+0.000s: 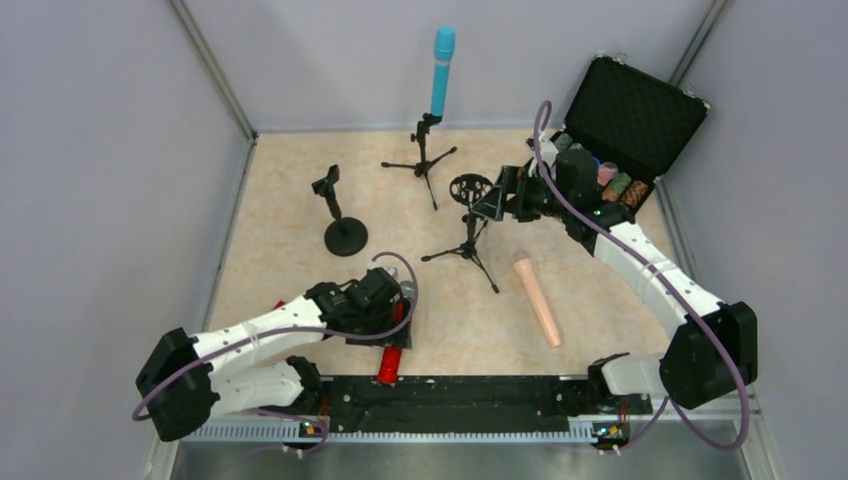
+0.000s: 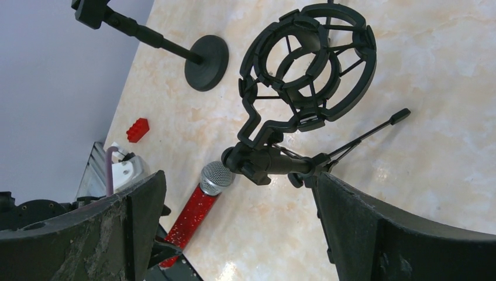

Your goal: Attach the microphones to the stand

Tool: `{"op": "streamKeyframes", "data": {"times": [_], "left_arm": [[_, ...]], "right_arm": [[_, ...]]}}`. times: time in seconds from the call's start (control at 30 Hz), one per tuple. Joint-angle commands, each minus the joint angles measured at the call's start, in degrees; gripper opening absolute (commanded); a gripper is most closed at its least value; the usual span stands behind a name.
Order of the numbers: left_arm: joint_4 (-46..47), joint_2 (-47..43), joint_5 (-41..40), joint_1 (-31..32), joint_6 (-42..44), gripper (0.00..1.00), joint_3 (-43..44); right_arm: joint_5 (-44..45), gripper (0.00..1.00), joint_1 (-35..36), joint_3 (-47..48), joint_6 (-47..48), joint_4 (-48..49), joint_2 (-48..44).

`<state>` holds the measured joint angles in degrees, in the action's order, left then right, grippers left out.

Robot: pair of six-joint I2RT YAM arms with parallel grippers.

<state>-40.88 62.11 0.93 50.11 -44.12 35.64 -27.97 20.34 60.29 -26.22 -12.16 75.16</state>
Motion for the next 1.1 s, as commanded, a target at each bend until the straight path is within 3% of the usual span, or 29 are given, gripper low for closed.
{"op": "streamKeyframes", "data": {"times": [0.0,0.33,0.5,0.8,0.97,1.07], "left_arm": [[0.4,-0.58,-3.36,2.29,-4.42,0.96,-1.54],[-1.39,6.75,-7.65,8.3,-4.71,0.87,-0.99],[0.83,8.11,-6.18,8.78,-4.67,0.78,-2.34],[6.27,6.71,-2.42,8.78,-4.91,0.32,-5.15],[6.88,6.32,-2.34,8.76,-4.23,0.0,-3.8],[8.36,5.97,-1.4,8.72,-3.35,0.0,-2.9]], "right_arm": [[-0.62,0.97,-0.62,-0.3,-0.36,1.69,-1.01],[-1.55,0.97,-0.74,-0.34,-1.55,2.33,-0.83],[-1.74,0.97,-0.8,-0.79,-2.28,3.19,-0.85],[-1.98,0.97,-0.99,-1.23,-2.89,3.6,-1.12],[-2.19,0.96,-0.99,-1.54,-3.34,3.95,-1.4],[-1.97,0.96,-0.95,-1.58,-3.33,3.99,-1.81]]}}
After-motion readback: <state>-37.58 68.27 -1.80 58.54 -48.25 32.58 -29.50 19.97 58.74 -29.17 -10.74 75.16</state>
